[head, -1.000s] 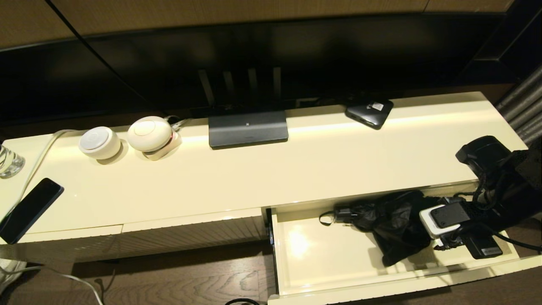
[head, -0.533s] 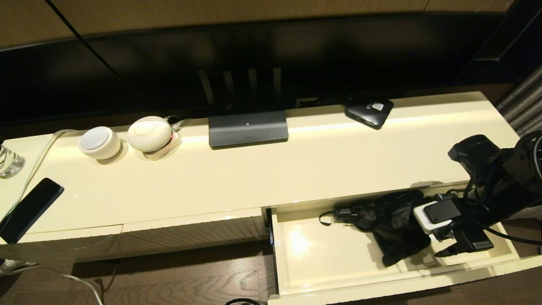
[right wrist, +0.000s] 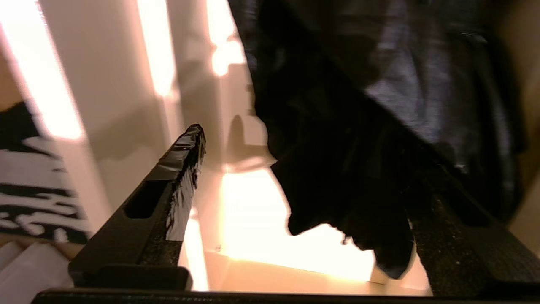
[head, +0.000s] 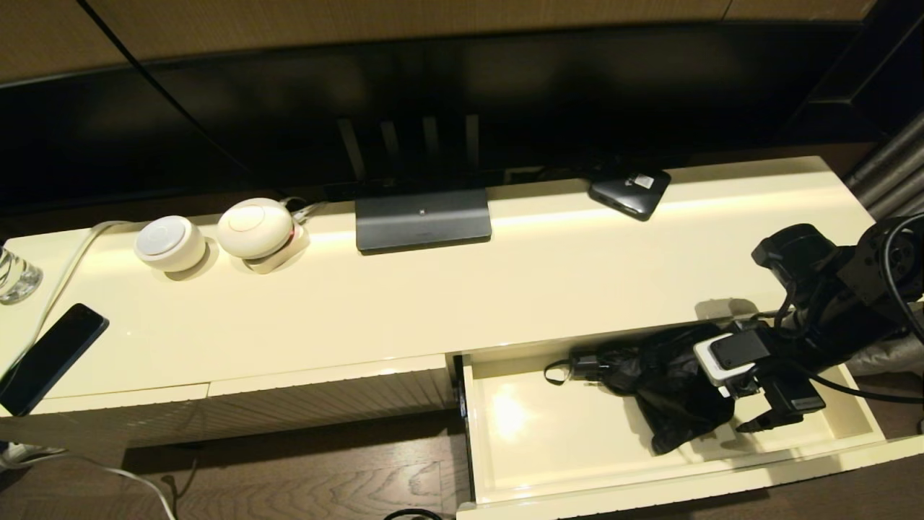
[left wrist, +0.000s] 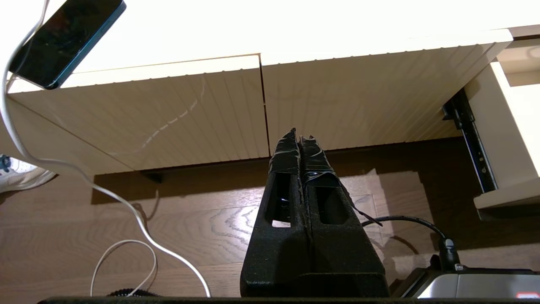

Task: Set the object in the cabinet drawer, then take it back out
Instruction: Take the umbrella out of the drawer and put it on the table

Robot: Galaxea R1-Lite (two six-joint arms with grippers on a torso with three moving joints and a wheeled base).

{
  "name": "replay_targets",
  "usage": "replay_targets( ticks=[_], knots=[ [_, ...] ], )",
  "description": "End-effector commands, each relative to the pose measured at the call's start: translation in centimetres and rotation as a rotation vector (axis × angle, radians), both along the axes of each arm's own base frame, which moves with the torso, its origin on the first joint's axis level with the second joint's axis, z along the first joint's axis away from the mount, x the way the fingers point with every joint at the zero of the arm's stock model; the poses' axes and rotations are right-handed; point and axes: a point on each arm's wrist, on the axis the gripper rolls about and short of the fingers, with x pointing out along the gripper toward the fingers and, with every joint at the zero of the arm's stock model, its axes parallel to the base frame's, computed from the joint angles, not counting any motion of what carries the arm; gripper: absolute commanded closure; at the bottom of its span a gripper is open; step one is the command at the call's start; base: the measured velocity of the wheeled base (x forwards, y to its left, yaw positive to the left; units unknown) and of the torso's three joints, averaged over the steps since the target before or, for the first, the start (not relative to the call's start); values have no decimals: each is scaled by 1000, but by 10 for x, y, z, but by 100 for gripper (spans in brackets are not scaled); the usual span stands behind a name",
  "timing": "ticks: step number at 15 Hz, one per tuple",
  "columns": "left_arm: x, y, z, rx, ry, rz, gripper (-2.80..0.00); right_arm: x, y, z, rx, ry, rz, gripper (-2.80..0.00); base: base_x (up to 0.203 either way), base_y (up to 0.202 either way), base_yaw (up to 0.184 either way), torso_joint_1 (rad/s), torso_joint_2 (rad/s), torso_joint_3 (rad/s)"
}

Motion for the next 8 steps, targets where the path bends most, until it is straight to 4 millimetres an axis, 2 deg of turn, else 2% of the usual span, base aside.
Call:
replay_targets(
  ticks=[1,8],
  knots=[
    [0,0,-1,0,5,1,0,7,0,-5,-2,-8,8,-280,0,0,0,0,0,0],
    [0,0,-1,0,4,1,0,26,0,-22,-35,-26,-3,-280,0,0,0,0,0,0]
  ],
)
